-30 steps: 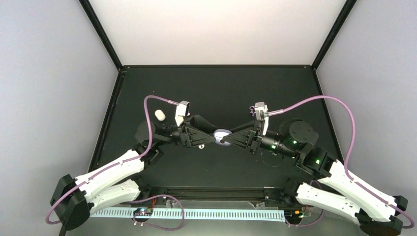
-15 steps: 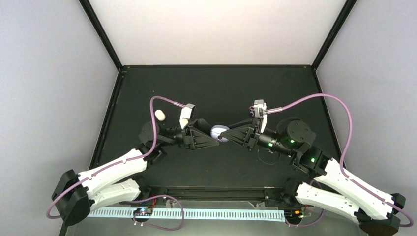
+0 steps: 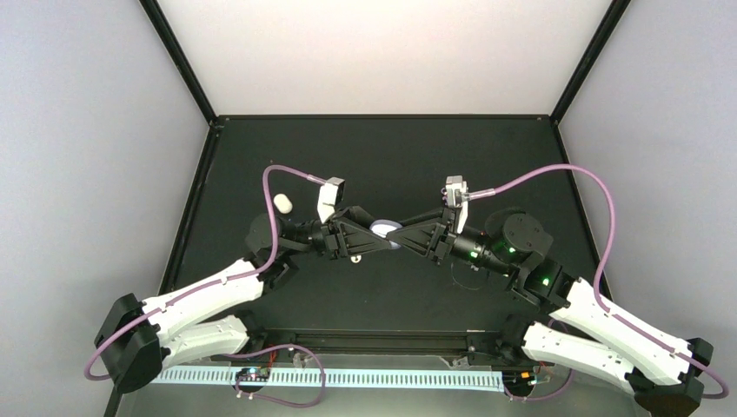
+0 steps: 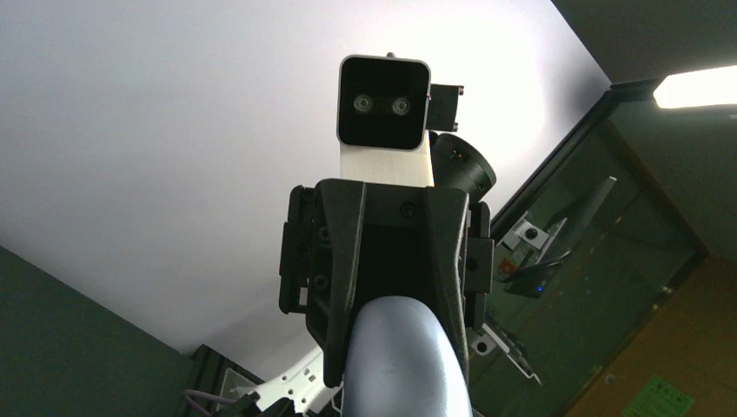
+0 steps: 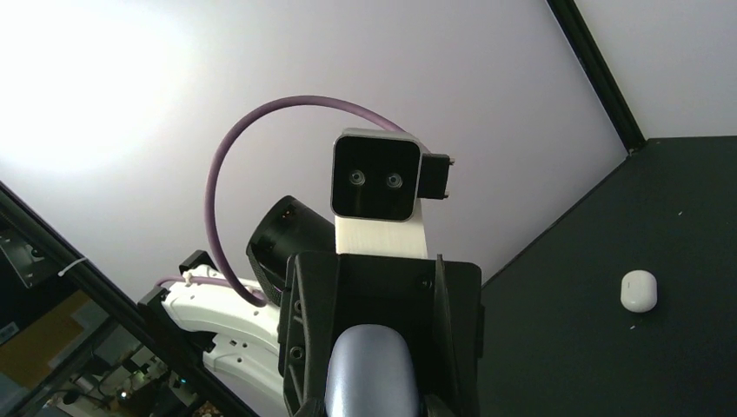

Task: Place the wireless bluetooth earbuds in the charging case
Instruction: Pick up the charging case at the center of the board.

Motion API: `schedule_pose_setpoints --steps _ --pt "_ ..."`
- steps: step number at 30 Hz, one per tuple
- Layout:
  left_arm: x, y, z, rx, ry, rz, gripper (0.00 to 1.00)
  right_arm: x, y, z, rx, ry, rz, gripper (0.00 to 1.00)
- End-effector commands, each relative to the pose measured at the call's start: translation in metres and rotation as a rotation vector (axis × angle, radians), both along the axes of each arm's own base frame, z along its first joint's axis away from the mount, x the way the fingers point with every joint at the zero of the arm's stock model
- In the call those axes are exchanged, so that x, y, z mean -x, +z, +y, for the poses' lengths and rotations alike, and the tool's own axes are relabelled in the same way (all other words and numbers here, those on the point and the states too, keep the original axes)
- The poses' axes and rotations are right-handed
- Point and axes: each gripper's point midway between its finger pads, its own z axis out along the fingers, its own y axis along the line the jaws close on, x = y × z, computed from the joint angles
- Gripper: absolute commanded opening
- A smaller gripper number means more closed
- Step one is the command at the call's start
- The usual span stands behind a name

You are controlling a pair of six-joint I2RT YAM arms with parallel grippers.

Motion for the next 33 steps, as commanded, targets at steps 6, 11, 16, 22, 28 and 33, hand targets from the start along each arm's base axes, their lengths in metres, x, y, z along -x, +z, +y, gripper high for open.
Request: schedule_pose_setpoints --steps 6,11,16,22,28,33 --pt "-0.003 0.024 0.005 0.049 0.057 -0.05 0.36 0.0 0.008 -0.002 -0.041 -0.005 -0.003 0.09" --pt "-0.002 0.025 0.006 0.052 0.059 -0.055 0.25 0.0 0.005 -0.001 -0.037 -0.004 0.002 0.09" --pt "-0.001 0.027 0.007 0.055 0.059 -0.062 0.1 0.001 0.006 -0.001 -0.041 0.001 0.002 0.1" --pt "0.0 0.028 0.01 0.06 0.07 -0.075 0.02 0.003 0.006 -0.006 -0.044 -0.003 -0.006 0.21" --pt "0.005 0.029 0.019 0.069 0.118 -0.156 0.01 0.005 0.011 -0.017 0.031 -0.041 -0.051 0.67" --pt "0.016 0.02 0.024 0.026 0.164 -0.339 0.02 0.004 0.004 -0.018 0.179 -0.048 -0.109 0.76"
